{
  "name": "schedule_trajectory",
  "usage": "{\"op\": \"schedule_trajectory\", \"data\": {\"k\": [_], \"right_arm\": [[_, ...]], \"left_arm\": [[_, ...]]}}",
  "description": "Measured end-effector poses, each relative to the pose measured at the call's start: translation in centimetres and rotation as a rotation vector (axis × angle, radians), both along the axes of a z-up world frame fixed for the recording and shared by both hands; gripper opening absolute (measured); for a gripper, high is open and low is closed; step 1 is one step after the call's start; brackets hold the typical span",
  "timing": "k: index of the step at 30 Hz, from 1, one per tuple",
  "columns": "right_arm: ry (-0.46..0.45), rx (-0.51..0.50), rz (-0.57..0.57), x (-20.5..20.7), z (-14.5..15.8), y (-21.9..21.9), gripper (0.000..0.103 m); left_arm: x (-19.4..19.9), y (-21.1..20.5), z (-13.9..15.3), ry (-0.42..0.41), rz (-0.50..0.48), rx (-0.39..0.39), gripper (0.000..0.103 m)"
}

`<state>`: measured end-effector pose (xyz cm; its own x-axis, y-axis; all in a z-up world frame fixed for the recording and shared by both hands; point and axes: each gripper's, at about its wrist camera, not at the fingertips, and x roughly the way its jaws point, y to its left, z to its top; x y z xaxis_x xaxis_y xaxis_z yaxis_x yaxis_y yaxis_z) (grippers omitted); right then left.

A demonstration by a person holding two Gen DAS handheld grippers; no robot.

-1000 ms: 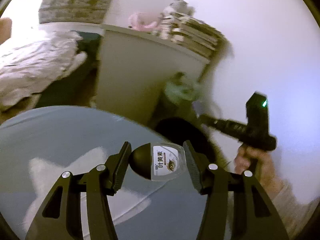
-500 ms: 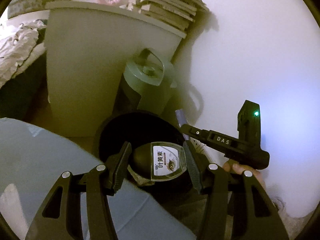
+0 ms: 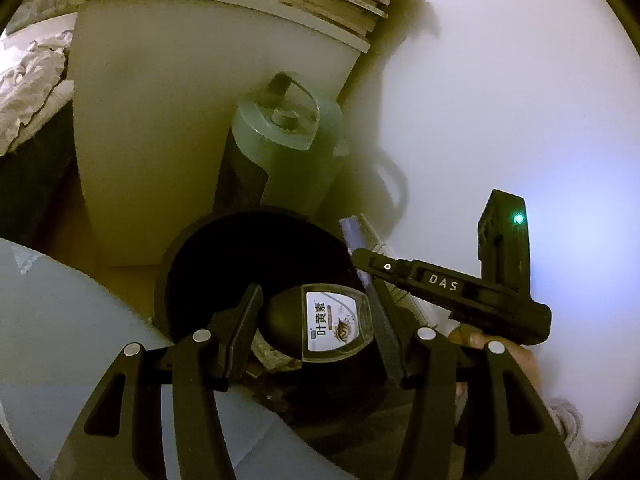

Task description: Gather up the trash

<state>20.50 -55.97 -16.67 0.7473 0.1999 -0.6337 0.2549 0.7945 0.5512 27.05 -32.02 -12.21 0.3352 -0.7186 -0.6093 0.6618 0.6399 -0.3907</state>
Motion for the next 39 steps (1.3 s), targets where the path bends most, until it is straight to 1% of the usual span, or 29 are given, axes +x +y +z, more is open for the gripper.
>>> {"op": "schedule_trajectory", "data": {"k": [3,5,6,7,8,9,10,11,12,14,15,16,18,19,20,22,25,27,29,30,31,32,33,34,35,36,37,38,39], "right_arm": [[0.008,0.0,0.0,0.1,0.0,0.1,0.016],[0.013,0.004,-0.003,0.2,-0.1,0.1,0.02],[0.013,0.009,-0.006,0.2,-0.1,0.0,0.023],[0.012,0.016,-0.01,0.2,-0.1,0.0,0.028],[0.01,0.02,-0.013,0.1,-0.1,0.0,0.03],[0.008,0.025,-0.019,0.0,-0.2,-0.1,0.034],[0.006,0.028,-0.025,0.0,-0.2,-0.1,0.039],[0.003,0.031,-0.03,0.0,-0.2,-0.1,0.042],[-0.002,0.033,-0.033,-0.1,-0.1,0.0,0.048],[-0.009,0.029,-0.035,-0.1,-0.1,0.3,0.051],[-0.008,0.025,-0.032,-0.1,-0.1,0.5,0.056],[-0.006,0.02,-0.03,0.0,-0.1,0.8,0.061],[-0.007,0.006,-0.016,0.0,0.0,1.4,0.062],[-0.008,-0.006,-0.002,0.1,0.0,1.9,0.062],[-0.008,-0.02,0.011,0.2,0.1,2.3,0.062],[-0.007,-0.045,0.033,0.2,0.3,3.2,0.062],[-0.016,-0.099,0.065,0.0,0.7,5.0,0.065],[-0.041,-0.147,0.088,-0.7,1.4,6.7,0.066],[-0.067,-0.197,0.097,-1.5,2.3,8.2,0.068],[-0.084,-0.23,0.105,-2.1,2.9,9.3,0.074],[-0.101,-0.255,0.111,-2.5,3.3,10.0,0.077],[-0.134,-0.309,0.109,-3.5,4.0,11.4,0.077],[-0.163,-0.357,0.109,-4.3,4.6,12.6,0.077],[-0.19,-0.388,0.113,-4.9,5.0,13.7,0.081],[-0.23,-0.419,0.122,-6.0,5.6,15.2,0.084],[-0.263,-0.438,0.13,-6.9,6.1,16.5,0.092],[-0.295,-0.453,0.135,-7.8,6.7,17.7,0.098],[-0.342,-0.463,0.143,-9.0,7.4,19.3,0.098],[-0.376,-0.469,0.149,-9.9,7.9,20.7,0.098]], "left_arm": [[-0.1,-0.5,0.1,-0.009,-0.002,0.007,0.055],[-0.3,-0.6,0.3,-0.012,-0.008,0.004,0.058],[-0.4,-0.5,0.5,-0.014,-0.01,0.002,0.063],[-0.6,-0.4,0.7,-0.021,-0.011,-0.004,0.066],[-0.7,-0.3,0.7,-0.024,-0.011,-0.006,0.068],[-0.9,-0.2,0.9,-0.028,-0.009,-0.011,0.07],[-1.1,0.0,1.1,-0.029,-0.007,-0.016,0.074],[-1.4,0.3,1.3,-0.033,-0.002,-0.027,0.075],[-1.7,0.6,1.6,-0.035,0.0,-0.036,0.075],[-2.3,1.2,2.1,-0.041,0.004,-0.045,0.075],[-2.7,1.6,2.3,-0.046,0.008,-0.049,0.075],[-3.1,2.0,2.6,-0.053,0.013,-0.054,0.077],[-4.2,3.4,3.4,-0.08,0.046,-0.053,0.087],[-4.8,4.1,3.8,-0.101,0.075,-0.044,0.091],[-5.6,5.3,4.3,-0.137,0.127,-0.019,0.094],[-6.6,6.9,4.8,-0.168,0.19,0.005,0.098],[-8.1,10.2,5.2,-0.178,0.268,0.046,0.098],[-9.4,13.2,5.3,-0.198,0.392,0.109,0.098],[-10.5,15.8,5.4,-0.214,0.484,0.134,0.098],[-11.2,17.4,5.4,-0.218,0.523,0.132,0.098],[-11.8,18.8,5.5,-0.222,0.56,0.127,0.098],[-12.8,20.8,5.5,-0.23,0.615,0.125,0.098],[-13.2,21.9,5.5,-0.233,0.646,0.129,0.098],[-13.8,23.1,5.6,-0.234,0.681,0.142,0.098],[-14.3,24.3,5.5,-0.226,0.722,0.175,0.098],[-14.8,25.3,5.3,-0.214,0.756,0.217,0.098],[-15.1,25.7,5.3,-0.213,0.774,0.239,0.098],[-15.8,26.5,5.2,-0.222,0.808,0.266,0.098],[-16.5,27.2,5.2,-0.233,0.831,0.272,0.098]]}}
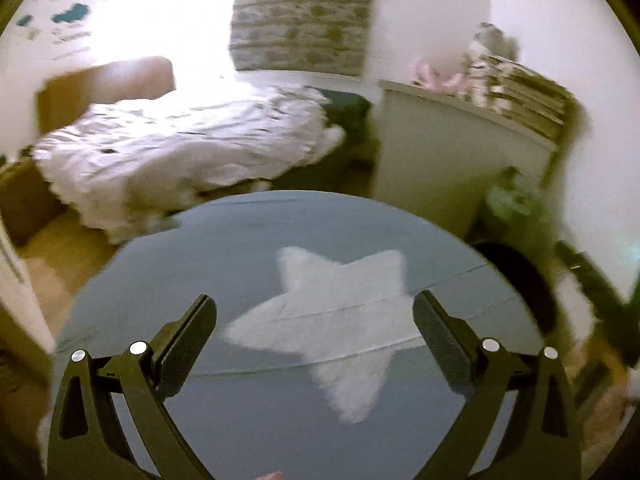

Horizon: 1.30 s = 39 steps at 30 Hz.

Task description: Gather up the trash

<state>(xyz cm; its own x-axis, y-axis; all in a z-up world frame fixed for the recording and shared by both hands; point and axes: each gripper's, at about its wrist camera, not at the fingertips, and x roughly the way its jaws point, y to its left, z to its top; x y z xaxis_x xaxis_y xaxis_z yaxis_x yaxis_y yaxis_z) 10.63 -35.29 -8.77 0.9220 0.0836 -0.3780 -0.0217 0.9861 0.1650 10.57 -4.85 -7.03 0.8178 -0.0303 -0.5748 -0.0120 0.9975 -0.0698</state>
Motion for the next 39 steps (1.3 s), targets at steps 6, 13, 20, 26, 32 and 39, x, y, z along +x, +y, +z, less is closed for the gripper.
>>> {"op": "schedule_trajectory", "data": {"k": [6,13,20,26,32,39], "right_arm": [[-0.048,-0.034,0.061,-3.0,1.6,8.5,0.098],[-0.058,-0.114,0.156,-5.1,1.0,15.9,0.098],[-0.103,-0.108,0.164,-6.9,1.4,16.5,0.098],[-0.105,-0.056,0.141,-6.9,1.5,14.8,0.098],[-0.089,-0.058,0.146,-6.4,1.3,14.7,0.098],[-0.078,-0.048,0.153,-6.2,1.2,14.4,0.098]], "left_arm": [[-3.4,3.1,-0.2,-0.032,0.097,-0.026,0.098],[-5.9,5.6,-0.6,0.031,0.214,-0.023,0.098],[-7.8,6.3,-0.9,0.035,0.257,-0.015,0.098],[-8.8,6.0,-1.3,0.04,0.266,-0.006,0.098],[-9.5,6.1,-1.0,0.029,0.289,0.004,0.098],[-10.0,5.9,-0.8,0.019,0.288,0.013,0.098]]}}
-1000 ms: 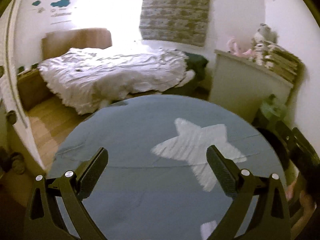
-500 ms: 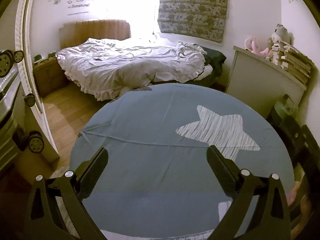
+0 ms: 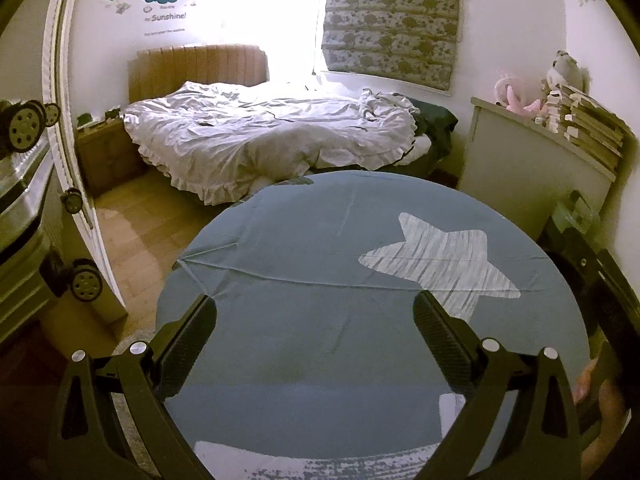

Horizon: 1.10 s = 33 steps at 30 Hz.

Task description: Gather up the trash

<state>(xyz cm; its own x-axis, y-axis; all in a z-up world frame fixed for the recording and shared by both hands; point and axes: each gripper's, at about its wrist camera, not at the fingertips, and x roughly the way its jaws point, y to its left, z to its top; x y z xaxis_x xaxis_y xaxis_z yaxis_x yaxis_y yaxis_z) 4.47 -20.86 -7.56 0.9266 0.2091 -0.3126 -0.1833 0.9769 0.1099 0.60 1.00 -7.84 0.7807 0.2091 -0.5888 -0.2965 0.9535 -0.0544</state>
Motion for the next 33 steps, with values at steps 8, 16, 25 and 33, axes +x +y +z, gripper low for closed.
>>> {"op": "schedule_trajectory", "data": {"k": [8,16,25,33], "right_arm": [[0.006,0.003,0.0,0.1,-0.2,-0.1,0.098],[0.009,0.005,-0.001,0.1,-0.2,-0.2,0.098],[0.013,0.009,-0.004,0.0,-0.4,0.0,0.098],[0.013,0.009,-0.004,0.0,-0.4,0.0,0.098]], "left_arm": [[-0.2,-0.7,0.4,-0.011,-0.021,0.021,0.098],[-0.6,-1.0,0.8,-0.02,-0.031,0.028,0.098],[-0.9,-1.7,1.1,-0.03,-0.051,0.038,0.098],[-1.0,-2.0,1.1,-0.028,-0.056,0.045,0.098]]}}
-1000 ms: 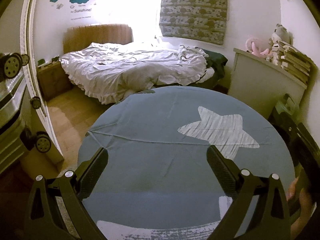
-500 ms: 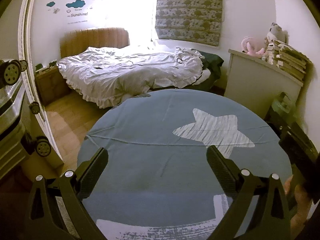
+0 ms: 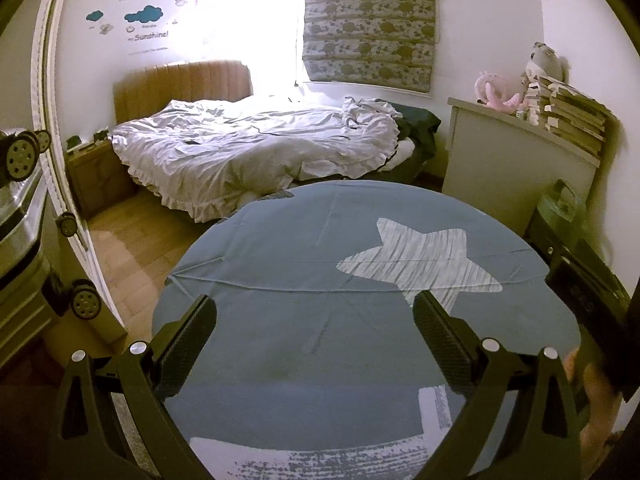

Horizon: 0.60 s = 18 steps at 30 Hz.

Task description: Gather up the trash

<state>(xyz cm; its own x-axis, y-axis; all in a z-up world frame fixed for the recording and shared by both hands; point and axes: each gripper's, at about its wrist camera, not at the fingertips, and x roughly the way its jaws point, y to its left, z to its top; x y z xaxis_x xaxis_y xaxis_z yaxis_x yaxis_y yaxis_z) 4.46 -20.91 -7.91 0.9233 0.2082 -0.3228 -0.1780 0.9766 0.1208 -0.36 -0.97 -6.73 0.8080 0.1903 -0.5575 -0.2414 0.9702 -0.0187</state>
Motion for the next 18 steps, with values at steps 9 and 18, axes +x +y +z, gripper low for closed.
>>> {"op": "schedule_trajectory", "data": {"k": [9,18], "right_arm": [[0.0,0.001,0.0,0.01,0.1,-0.01,0.098],[0.0,0.002,-0.001,-0.08,0.12,0.01,0.098]], "left_arm": [[-0.04,-0.19,0.13,0.003,-0.016,-0.004,0.098],[-0.09,-0.31,0.22,0.004,-0.022,-0.005,0.098]]}}
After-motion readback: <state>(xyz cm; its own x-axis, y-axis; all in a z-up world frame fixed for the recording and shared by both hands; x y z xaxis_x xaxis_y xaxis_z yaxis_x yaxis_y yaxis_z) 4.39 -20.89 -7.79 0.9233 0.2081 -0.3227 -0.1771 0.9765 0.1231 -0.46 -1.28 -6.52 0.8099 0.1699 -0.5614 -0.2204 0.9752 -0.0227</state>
